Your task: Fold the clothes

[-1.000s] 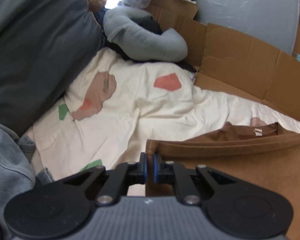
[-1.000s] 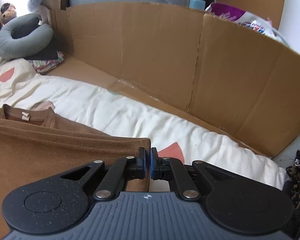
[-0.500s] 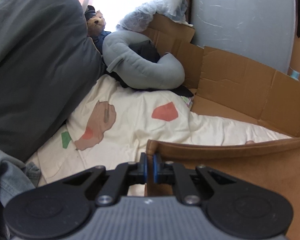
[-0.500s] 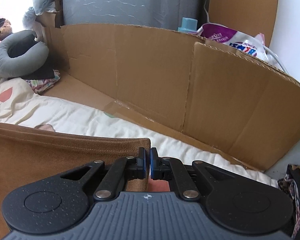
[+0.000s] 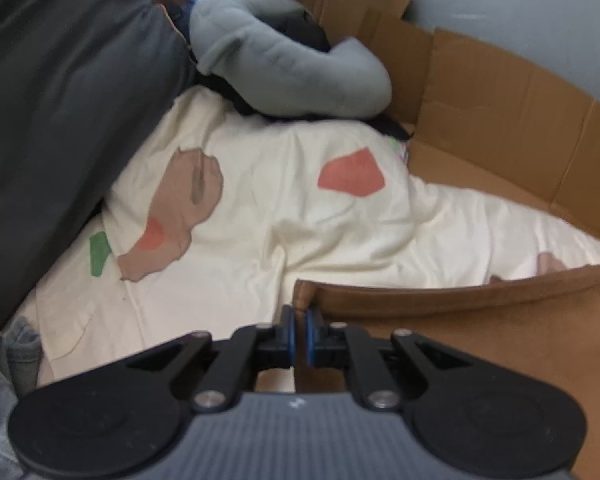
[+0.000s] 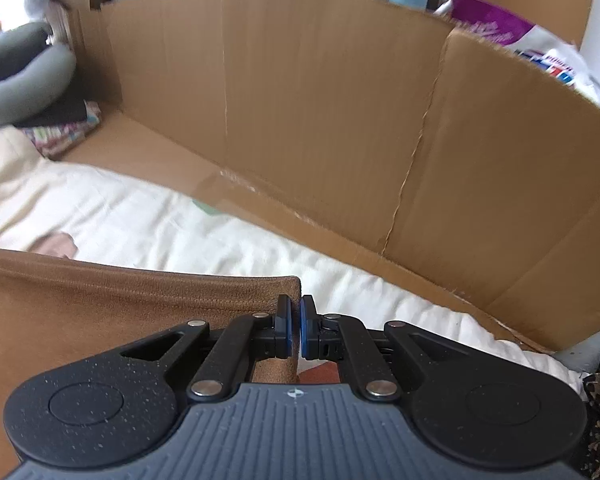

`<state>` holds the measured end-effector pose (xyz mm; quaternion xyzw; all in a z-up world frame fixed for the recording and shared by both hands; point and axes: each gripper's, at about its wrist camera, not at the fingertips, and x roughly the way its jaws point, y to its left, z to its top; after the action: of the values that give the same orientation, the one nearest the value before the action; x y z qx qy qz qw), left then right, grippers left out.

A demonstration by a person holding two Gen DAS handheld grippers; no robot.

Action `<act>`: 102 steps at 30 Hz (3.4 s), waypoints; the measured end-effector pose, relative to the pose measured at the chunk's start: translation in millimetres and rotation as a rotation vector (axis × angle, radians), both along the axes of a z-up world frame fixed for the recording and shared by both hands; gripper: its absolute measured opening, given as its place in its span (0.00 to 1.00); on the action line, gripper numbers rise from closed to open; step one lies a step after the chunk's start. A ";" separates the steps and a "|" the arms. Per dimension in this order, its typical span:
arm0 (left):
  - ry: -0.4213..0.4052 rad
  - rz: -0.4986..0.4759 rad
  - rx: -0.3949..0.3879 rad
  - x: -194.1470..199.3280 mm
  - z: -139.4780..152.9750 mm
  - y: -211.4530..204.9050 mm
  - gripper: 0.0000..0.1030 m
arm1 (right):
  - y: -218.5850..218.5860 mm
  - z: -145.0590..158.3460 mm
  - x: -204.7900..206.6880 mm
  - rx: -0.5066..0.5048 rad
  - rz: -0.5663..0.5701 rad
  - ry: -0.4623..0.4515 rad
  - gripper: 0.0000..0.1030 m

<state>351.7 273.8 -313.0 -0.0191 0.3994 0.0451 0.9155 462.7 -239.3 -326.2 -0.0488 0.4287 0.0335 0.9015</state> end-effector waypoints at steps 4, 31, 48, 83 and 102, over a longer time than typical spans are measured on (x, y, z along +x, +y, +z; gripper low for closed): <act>-0.010 -0.004 0.007 1.1 1.7 -1.3 0.05 | 2.1 -3.5 2.9 -0.006 -0.008 0.012 0.02; 0.132 0.039 0.014 41.9 -34.7 0.5 0.15 | 12.9 -46.1 35.1 -0.051 -0.078 0.140 0.05; 0.018 0.003 -0.016 -23.2 24.2 -24.0 0.75 | 6.3 -2.6 -22.6 0.067 -0.105 0.093 0.41; 0.091 -0.025 -0.182 -114.9 14.4 -91.3 0.75 | 23.7 21.5 -153.2 0.182 0.085 0.076 0.41; 0.236 -0.018 -0.076 -154.6 -36.8 -61.4 0.66 | 26.0 -27.5 -182.6 -0.039 0.078 0.195 0.37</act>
<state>197.1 212.4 -349.8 -0.0448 0.5060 0.0236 0.8611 280.2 -213.3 -353.7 -0.0794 0.5128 0.0650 0.8524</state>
